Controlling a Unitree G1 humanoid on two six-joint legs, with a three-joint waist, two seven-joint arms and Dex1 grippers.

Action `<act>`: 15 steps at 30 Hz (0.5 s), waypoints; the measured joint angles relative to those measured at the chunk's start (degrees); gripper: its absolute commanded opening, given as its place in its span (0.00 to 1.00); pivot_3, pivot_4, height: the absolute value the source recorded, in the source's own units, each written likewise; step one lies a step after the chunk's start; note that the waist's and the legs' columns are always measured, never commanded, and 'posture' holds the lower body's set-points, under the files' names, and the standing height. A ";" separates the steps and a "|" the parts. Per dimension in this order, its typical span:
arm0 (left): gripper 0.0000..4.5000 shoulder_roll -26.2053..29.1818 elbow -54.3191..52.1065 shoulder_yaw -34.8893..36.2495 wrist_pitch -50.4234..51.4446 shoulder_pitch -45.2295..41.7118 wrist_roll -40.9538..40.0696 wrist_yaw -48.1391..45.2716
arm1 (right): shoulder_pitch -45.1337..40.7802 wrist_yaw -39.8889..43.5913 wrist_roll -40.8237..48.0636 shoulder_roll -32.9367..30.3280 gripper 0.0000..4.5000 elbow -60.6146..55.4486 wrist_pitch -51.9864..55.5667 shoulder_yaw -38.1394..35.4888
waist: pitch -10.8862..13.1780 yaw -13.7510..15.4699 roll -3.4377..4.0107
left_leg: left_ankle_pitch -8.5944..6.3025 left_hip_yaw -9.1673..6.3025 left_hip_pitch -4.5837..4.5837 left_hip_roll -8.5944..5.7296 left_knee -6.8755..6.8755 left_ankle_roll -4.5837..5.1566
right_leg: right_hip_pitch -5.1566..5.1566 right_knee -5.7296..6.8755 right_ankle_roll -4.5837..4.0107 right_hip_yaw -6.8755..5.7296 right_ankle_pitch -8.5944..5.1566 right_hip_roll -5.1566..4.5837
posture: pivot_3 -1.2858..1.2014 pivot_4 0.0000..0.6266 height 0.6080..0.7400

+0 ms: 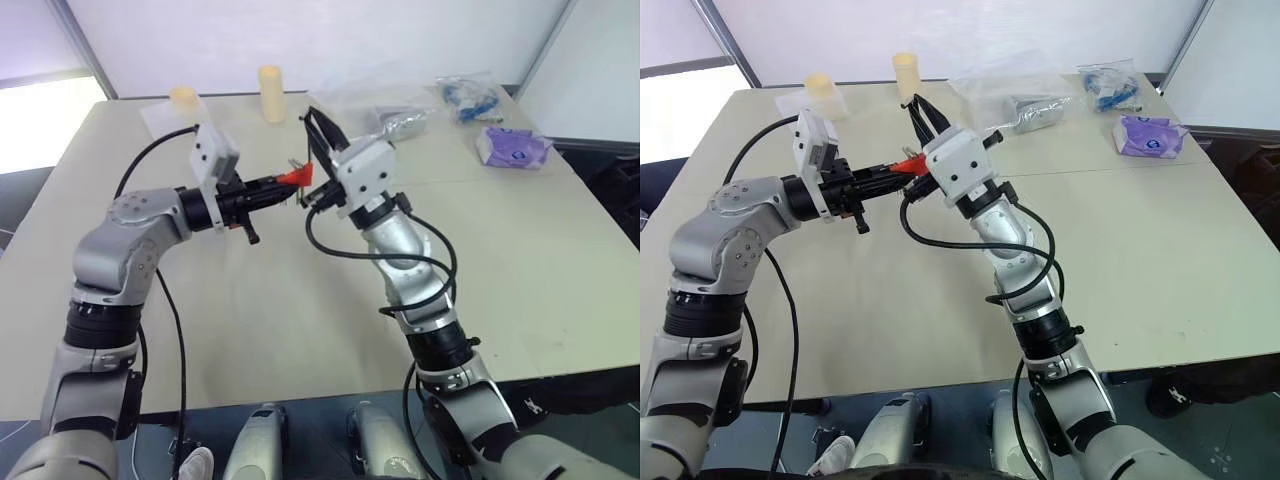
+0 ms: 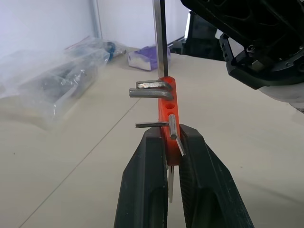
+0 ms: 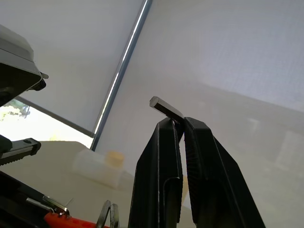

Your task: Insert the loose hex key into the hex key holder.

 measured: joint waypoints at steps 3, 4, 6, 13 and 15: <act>0.00 0.00 0.01 0.00 -0.01 0.00 0.01 0.01 | 0.00 0.01 0.00 0.00 0.01 0.00 0.05 0.00 | 0.00 0.00 0.00 | 0.00 0.00 0.00 0.00 0.00 0.00 | 0.00 0.00 0.00 0.00 0.00 0.00 | 0.52 0.24 1.00; 0.00 0.00 0.02 0.00 -0.03 0.00 0.01 0.01 | 0.00 0.02 0.00 0.00 0.01 0.00 0.06 0.00 | 0.00 0.00 0.00 | 0.00 0.00 0.00 0.00 0.00 0.00 | 0.00 0.00 0.00 0.00 0.00 0.00 | 0.52 0.24 1.00; 0.00 0.00 0.04 -0.01 -0.07 0.00 0.04 0.00 | 0.00 0.06 0.00 0.01 0.01 0.00 0.10 0.00 | 0.00 0.00 0.00 | 0.00 0.00 0.00 0.00 0.00 0.00 | 0.00 0.00 0.00 0.00 0.00 0.00 | 0.52 0.24 1.00; 0.00 0.00 0.11 -0.02 -0.23 0.00 0.18 0.03 | 0.00 0.65 0.07 0.25 0.01 -0.11 0.28 0.07 | 0.00 0.00 0.00 | 0.00 0.00 0.00 0.00 0.00 0.00 | 0.00 0.00 0.00 0.00 0.00 0.00 | 0.52 0.24 1.00; 0.00 0.00 0.13 -0.02 -0.25 0.00 0.20 0.06 | 0.00 0.92 0.09 0.32 0.01 -0.17 0.41 0.10 | 0.00 0.00 0.00 | 0.00 0.00 0.00 0.00 0.00 0.00 | 0.00 0.00 0.00 0.00 0.00 0.00 | 0.52 0.24 1.00</act>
